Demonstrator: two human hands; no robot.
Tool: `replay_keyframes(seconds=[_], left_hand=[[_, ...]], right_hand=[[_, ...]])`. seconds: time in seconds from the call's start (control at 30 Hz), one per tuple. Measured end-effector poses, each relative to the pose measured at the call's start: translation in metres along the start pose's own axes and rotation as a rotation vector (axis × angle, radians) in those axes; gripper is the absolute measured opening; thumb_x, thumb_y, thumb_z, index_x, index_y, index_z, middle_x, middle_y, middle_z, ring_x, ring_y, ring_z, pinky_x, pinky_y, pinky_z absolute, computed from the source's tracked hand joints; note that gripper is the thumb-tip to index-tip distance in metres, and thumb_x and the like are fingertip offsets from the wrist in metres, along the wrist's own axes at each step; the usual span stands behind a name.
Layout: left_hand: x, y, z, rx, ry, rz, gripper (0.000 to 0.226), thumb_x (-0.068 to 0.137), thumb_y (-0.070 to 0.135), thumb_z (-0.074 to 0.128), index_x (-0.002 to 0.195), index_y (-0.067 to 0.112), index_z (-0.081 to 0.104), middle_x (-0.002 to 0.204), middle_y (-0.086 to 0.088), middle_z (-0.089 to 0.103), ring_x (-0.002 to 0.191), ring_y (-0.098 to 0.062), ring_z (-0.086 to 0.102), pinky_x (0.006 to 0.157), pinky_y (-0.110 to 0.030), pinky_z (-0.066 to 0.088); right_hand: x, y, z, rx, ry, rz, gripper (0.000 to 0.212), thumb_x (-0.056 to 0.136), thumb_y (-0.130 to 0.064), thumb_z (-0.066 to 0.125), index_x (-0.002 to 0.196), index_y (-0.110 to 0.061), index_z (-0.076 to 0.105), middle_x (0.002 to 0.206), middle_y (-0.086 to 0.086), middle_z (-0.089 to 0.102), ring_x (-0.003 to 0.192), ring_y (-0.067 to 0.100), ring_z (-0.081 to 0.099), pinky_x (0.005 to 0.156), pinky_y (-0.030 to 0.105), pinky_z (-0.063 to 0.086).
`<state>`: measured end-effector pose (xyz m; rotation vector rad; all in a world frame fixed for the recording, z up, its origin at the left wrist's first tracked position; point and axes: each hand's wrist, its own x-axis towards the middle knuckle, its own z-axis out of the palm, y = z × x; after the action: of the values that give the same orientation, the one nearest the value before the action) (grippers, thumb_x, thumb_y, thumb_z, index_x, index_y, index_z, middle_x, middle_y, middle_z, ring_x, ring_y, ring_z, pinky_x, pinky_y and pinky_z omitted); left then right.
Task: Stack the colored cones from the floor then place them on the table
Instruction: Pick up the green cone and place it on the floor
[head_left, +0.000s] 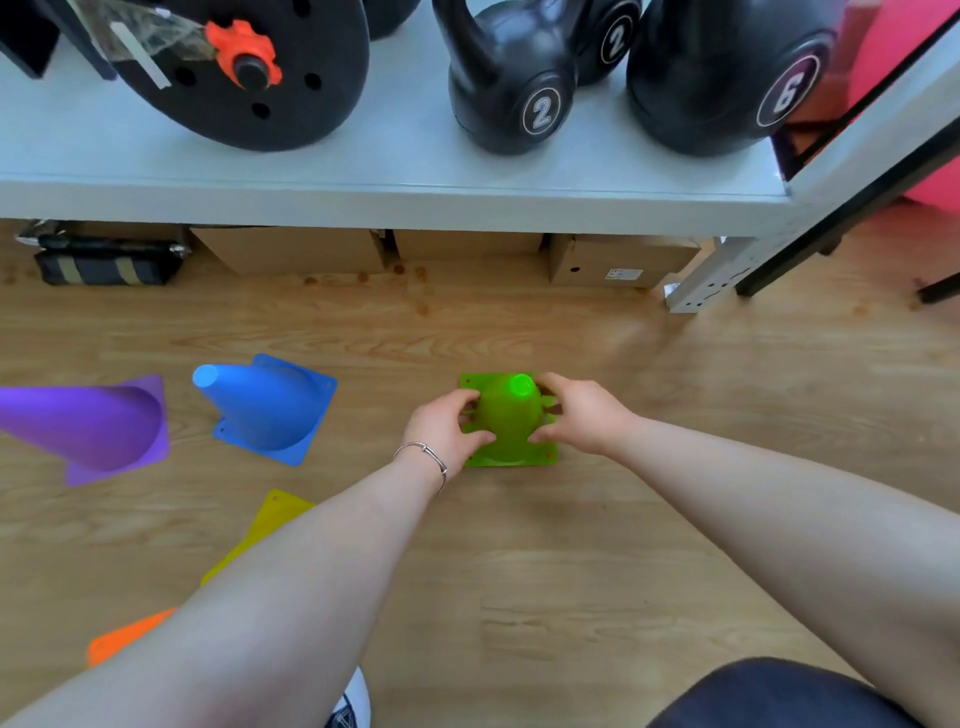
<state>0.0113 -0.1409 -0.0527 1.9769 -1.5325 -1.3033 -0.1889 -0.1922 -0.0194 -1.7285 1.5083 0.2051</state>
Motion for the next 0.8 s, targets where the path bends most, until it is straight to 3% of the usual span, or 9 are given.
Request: replay_keyframes(seconds=[0.23,0.37,0.47,0.53,0.63,0.7,0.8], left_hand=[[0.002,0.001,-0.001,0.208,-0.014,0.024,0.061,0.073,0.029,0.08,0.127,0.019,0.054,0.124,-0.002,0.066,0.108,-0.017,0.065,0.096,-0.034,0.05],[0.001,0.004,-0.006,0.371,-0.018,0.049,0.061,0.078,0.036,0.074,0.131,0.021,0.048,0.129,-0.004,0.061,0.116,-0.023,0.06,0.098,-0.039,0.048],[-0.006,0.015,-0.017,0.521,0.003,0.084,0.06,0.086,0.037,0.064,0.138,0.022,0.04,0.132,-0.005,0.055,0.119,-0.028,0.056,0.095,-0.04,0.048],[-0.013,0.03,-0.027,0.665,0.049,0.14,0.059,0.09,0.038,0.057,0.141,0.02,0.034,0.132,-0.007,0.054,0.117,-0.031,0.055,0.09,-0.041,0.046],[-0.024,0.051,-0.041,0.822,0.212,0.247,0.063,0.086,0.039,0.062,0.14,0.016,0.039,0.132,-0.007,0.056,0.118,-0.03,0.054,0.091,-0.041,0.045],[-0.029,0.063,-0.05,0.861,0.323,0.247,0.07,0.078,0.041,0.071,0.137,0.015,0.046,0.136,-0.008,0.056,0.125,-0.029,0.052,0.099,-0.043,0.043],[-0.04,0.077,-0.065,0.899,0.361,0.188,0.076,0.081,0.047,0.064,0.144,0.016,0.035,0.151,-0.01,0.04,0.141,-0.029,0.035,0.113,-0.049,0.027]], right_hand=[[-0.003,0.0,0.007,-0.046,0.007,-0.021,0.089,0.077,-0.029,0.089,0.152,-0.017,0.042,0.141,0.012,0.064,0.129,0.028,0.062,0.107,0.039,0.052],[-0.008,-0.005,-0.006,-0.305,-0.068,-0.08,0.096,0.082,-0.032,0.084,0.159,-0.016,0.029,0.149,0.015,0.053,0.135,0.034,0.054,0.107,0.04,0.048],[-0.019,-0.01,-0.026,-0.456,-0.051,-0.132,0.087,0.09,-0.029,0.076,0.16,-0.019,0.025,0.153,0.012,0.048,0.135,0.035,0.053,0.102,0.044,0.051],[-0.029,-0.015,-0.04,-0.556,0.022,-0.161,0.079,0.094,-0.031,0.07,0.159,-0.02,0.027,0.15,0.011,0.049,0.136,0.034,0.049,0.099,0.046,0.052],[-0.042,-0.025,-0.058,-0.66,0.184,-0.189,0.074,0.094,-0.037,0.066,0.156,-0.015,0.033,0.15,0.012,0.05,0.142,0.034,0.042,0.114,0.048,0.042],[-0.05,-0.033,-0.067,-0.665,0.28,-0.188,0.075,0.091,-0.041,0.069,0.154,-0.013,0.038,0.15,0.013,0.05,0.147,0.035,0.039,0.123,0.05,0.032],[-0.058,-0.045,-0.072,-0.675,0.404,-0.206,0.08,0.081,-0.045,0.079,0.146,-0.009,0.05,0.144,0.015,0.058,0.144,0.037,0.045,0.121,0.053,0.036]])
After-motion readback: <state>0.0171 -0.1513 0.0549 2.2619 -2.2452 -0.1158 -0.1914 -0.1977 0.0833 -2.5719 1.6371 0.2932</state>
